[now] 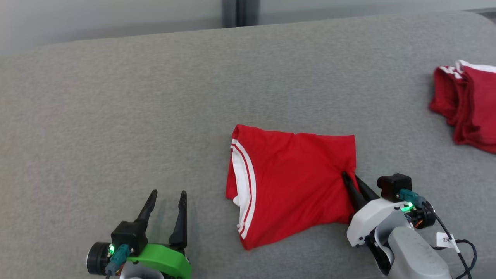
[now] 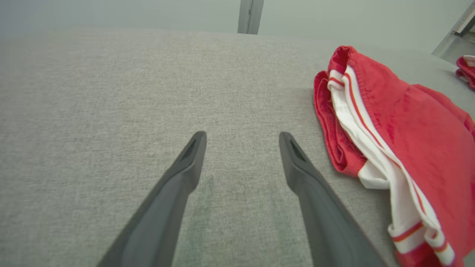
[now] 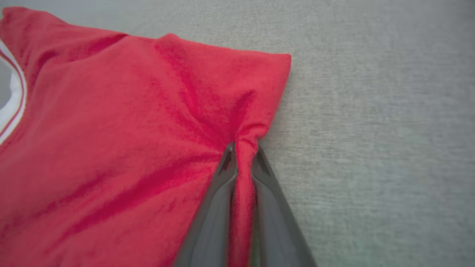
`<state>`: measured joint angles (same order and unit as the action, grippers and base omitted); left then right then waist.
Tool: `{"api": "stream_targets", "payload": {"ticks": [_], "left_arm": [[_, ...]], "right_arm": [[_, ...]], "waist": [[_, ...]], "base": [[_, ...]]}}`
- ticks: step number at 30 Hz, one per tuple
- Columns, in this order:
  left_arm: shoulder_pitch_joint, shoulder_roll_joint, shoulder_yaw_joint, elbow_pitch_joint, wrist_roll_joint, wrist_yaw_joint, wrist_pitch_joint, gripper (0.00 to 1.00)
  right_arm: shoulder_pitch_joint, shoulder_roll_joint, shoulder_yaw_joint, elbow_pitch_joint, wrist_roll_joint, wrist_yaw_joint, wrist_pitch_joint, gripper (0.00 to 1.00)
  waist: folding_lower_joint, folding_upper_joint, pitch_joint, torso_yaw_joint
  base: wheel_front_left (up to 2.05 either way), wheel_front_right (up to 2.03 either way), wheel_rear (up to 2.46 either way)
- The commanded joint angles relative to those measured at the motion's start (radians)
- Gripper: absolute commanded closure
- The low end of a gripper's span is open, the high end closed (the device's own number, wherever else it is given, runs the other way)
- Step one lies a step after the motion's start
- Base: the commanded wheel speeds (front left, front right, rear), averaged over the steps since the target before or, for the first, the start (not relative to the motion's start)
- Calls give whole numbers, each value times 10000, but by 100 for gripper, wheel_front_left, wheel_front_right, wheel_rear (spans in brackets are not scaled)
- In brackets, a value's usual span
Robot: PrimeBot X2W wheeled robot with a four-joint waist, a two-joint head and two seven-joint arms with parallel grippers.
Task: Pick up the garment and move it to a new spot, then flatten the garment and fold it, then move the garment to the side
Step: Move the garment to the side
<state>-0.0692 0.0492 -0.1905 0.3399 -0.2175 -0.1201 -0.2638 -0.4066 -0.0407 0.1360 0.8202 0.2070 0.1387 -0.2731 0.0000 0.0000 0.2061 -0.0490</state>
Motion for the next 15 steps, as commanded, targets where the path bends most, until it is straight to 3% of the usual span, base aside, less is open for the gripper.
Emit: {"api": "stream_targets", "payload": {"ticks": [1,8,15], "left_arm": [[-103,41,-14,-7,79,-39,-1,0],[-84,42,-319,-49,59,-68,-3,0],[-163,48,-455,-37,152,-87,-3,0]], "right_arm": [[467,-189,-100,172,29,-132,163,100],[625,-146,-175,-179,140,-103,98,100],[800,-126,-542,-531,44,-94,95,100]], "waist": [[0,0,-622,-3088],[0,0,-470,-4474],[0,0,-239,-4831]], "base": [[0,0,0],[0,0,0],[0,0,0]]}}
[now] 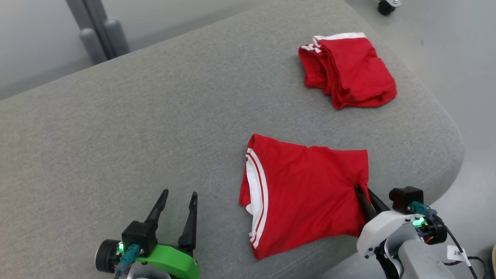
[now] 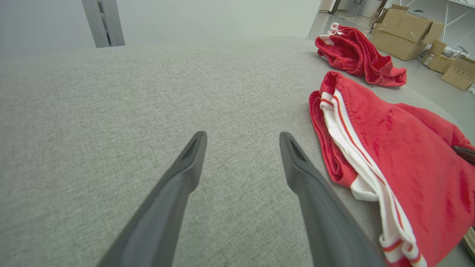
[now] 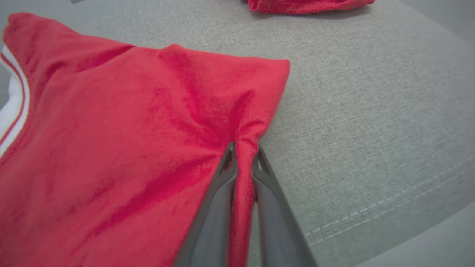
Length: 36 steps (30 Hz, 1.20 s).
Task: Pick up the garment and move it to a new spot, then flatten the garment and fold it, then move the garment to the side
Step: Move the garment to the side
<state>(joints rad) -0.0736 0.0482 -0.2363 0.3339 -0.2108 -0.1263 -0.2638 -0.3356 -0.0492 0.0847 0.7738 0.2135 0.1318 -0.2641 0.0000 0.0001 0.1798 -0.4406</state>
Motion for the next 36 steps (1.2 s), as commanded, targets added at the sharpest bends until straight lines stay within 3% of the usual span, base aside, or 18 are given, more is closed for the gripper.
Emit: {"api": "stream_targets", "payload": {"ticks": [1,12,20,24,28,34,35,36], "left_arm": [[-125,58,5,30,89,-24,-3,0],[-196,59,160,116,329,-59,-3,0],[-425,249,111,40,362,-56,-3,0],[-510,357,185,59,285,-57,-3,0],[-700,485,177,124,272,-58,-3,0],[-897,627,93,137,196,-58,-1,0],[-921,640,86,136,185,-58,-3,0],[-940,651,85,143,177,-58,-1,0]], "right_arm": [[120,-40,-56,-98,-24,-25,4,100],[-562,-22,-304,-88,-497,-24,4,100],[-2905,-31,147,93,-1184,-20,122,100],[-4419,-46,-90,215,-1670,-22,430,100],[-5588,-224,-1345,496,-2484,-22,725,100],[-6352,-1305,-4017,580,-4518,-22,1379,100],[-6332,-1431,-4423,482,-4890,-22,1472,67],[-6279,-1550,-4960,359,-5299,-22,1579,9]], "waist": [[0,-1,45,-914],[0,-1,429,-348],[0,-1,870,81],[0,-1,1079,255],[0,-1,1317,521],[0,-1,1643,1013],[0,-1,1671,1067],[0,-1,1703,1138]], "base": [[0,0,0],[0,0,0],[0,0,0],[0,0,0],[0,0,0],[0,0,0],[0,0,0],[0,0,0]]}}
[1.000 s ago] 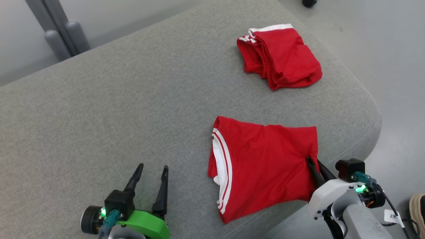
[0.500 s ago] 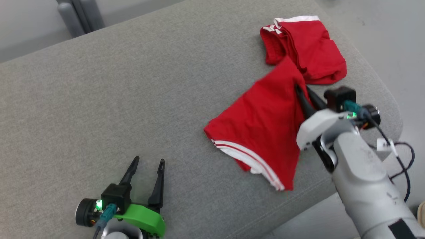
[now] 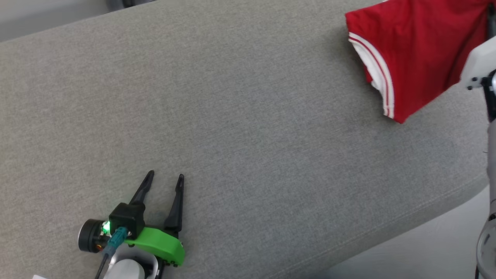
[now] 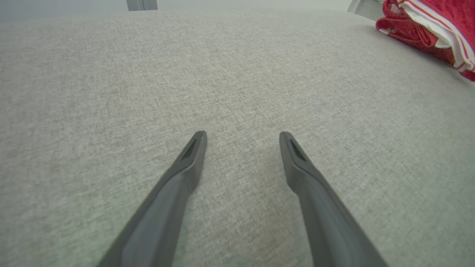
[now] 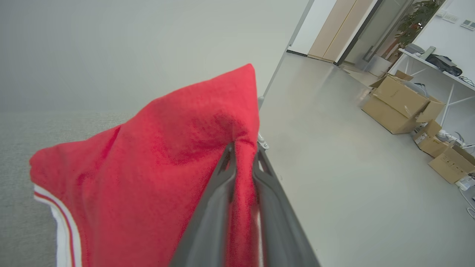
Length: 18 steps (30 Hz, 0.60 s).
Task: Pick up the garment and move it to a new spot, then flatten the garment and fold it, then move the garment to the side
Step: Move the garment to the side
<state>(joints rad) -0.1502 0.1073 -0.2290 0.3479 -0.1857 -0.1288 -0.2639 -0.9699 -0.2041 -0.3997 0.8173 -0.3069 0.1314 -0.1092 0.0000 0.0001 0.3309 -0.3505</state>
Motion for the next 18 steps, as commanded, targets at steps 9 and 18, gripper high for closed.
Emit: {"api": "stream_targets", "payload": {"ticks": [9,18], "left_arm": [[-145,15,220,13,-1,-32,4,0],[25,-187,860,15,147,-33,1,0]], "right_arm": [[768,714,-2376,-636,-1763,-18,-417,0],[1150,1462,-982,-573,-471,-18,-1553,0]], "waist": [[0,-1,17,478],[0,-1,-582,798]], "base": [[0,0,0],[0,0,0]]}}
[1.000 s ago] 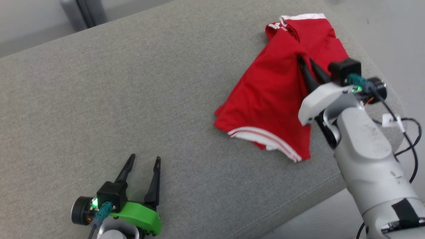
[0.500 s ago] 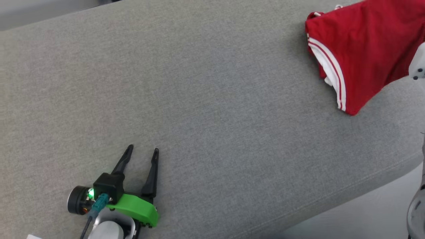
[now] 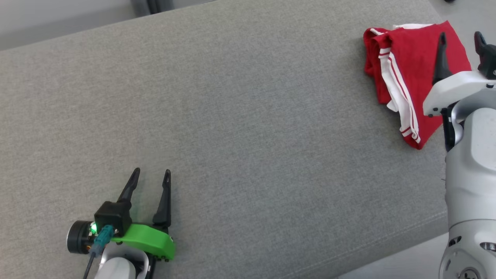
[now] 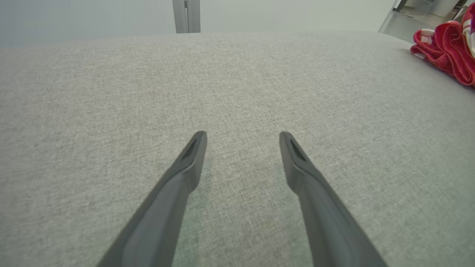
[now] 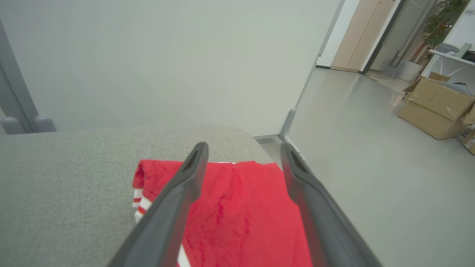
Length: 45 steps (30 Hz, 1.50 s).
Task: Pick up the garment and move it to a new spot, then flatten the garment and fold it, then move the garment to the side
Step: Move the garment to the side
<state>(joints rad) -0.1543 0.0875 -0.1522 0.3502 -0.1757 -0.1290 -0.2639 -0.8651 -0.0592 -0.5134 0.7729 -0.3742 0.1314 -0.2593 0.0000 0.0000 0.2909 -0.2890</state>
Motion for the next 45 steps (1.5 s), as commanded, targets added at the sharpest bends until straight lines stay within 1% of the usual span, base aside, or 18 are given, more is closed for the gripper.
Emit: {"api": "stream_targets", "payload": {"ticks": [1,6,8,12,14,18,25,35,45], "left_arm": [[73,-6,175,-9,54,-31,1,0],[69,-158,770,-43,110,-30,1,0],[78,-204,1079,-52,126,-15,1,0],[85,-266,1580,-27,180,8,1,0],[108,-279,1803,8,224,19,1,0],[199,-325,2113,44,317,22,1,0],[517,-351,2249,160,441,11,1,0],[1129,-350,2094,263,322,-9,1,0],[1247,-350,1980,380,-44,-21,1,0]], "right_arm": [[152,37,449,-292,491,-18,-52,0],[1097,69,2632,-1500,3024,-18,-56,0],[1530,48,3296,-2061,3748,-18,-58,0],[2501,58,4155,-2813,4663,-18,-58,0],[2891,48,4350,-3066,4985,-18,-60,0],[3747,58,4588,-3278,5302,-18,-61,0],[5052,58,4471,-3471,5753,-18,-61,0],[6292,58,4093,-3412,5700,-17,-62,0],[6642,57,4046,-3231,5660,-18,-62,0]], "waist": [[0,0,-244,256],[0,0,-558,803],[0,0,-689,1041],[0,0,-965,1585],[0,0,-1109,1851],[0,0,-1392,2358],[0,0,-1862,3016],[0,0,-2724,3318],[0,0,-3071,3342]], "base": [[0,0,0],[0,0,0],[0,0,0],[0,0,0],[0,0,0],[0,0,0],[0,0,0],[0,0,0],[0,0,0]]}}
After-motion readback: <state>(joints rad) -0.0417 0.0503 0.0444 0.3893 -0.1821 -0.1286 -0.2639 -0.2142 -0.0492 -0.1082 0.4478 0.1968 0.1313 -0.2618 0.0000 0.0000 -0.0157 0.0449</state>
